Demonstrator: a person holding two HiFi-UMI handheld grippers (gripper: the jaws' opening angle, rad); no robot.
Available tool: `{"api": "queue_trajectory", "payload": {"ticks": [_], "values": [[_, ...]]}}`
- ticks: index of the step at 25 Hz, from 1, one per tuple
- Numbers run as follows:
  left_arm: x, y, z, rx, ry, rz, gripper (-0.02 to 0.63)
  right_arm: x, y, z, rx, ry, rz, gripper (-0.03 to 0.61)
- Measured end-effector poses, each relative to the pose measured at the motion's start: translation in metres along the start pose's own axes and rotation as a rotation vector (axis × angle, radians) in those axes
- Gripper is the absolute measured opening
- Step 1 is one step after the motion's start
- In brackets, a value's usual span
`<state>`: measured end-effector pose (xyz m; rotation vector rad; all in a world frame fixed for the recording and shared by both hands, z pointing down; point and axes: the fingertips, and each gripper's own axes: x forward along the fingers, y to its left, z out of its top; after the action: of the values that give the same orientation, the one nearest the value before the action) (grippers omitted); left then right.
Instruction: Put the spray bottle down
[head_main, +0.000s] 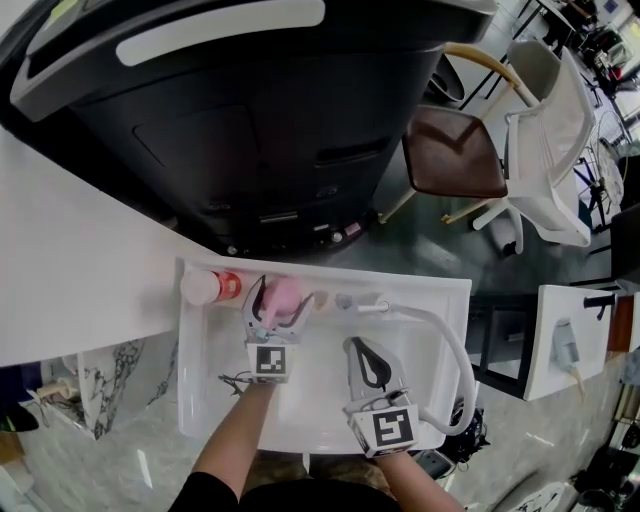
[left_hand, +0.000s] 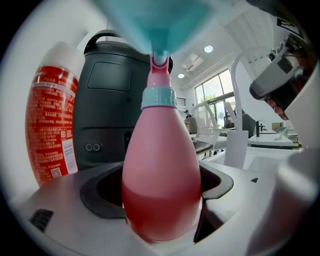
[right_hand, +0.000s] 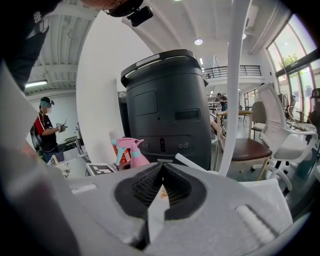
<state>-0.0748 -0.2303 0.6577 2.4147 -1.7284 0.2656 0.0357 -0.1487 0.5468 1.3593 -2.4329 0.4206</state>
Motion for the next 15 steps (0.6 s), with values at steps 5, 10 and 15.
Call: {"api": "queue_trajectory", "payload": {"ticks": [5, 10, 15], "values": [[-0.002, -0.008, -0.001, 0.030, 0.003, -0.028, 0.414, -0.008, -0.001, -0.005, 0.003, -0.004, 0.003, -0.002], [-0.007, -0.012, -0.001, 0.031, 0.004, -0.035, 0.414, -0.018, 0.000, -0.011, 0.015, -0.004, 0.004, -0.002], [-0.001, -0.013, 0.000, 0.067, 0.019, -0.011, 0.413, -0.025, -0.001, -0.013, 0.015, -0.002, 0.002, -0.002]]}}
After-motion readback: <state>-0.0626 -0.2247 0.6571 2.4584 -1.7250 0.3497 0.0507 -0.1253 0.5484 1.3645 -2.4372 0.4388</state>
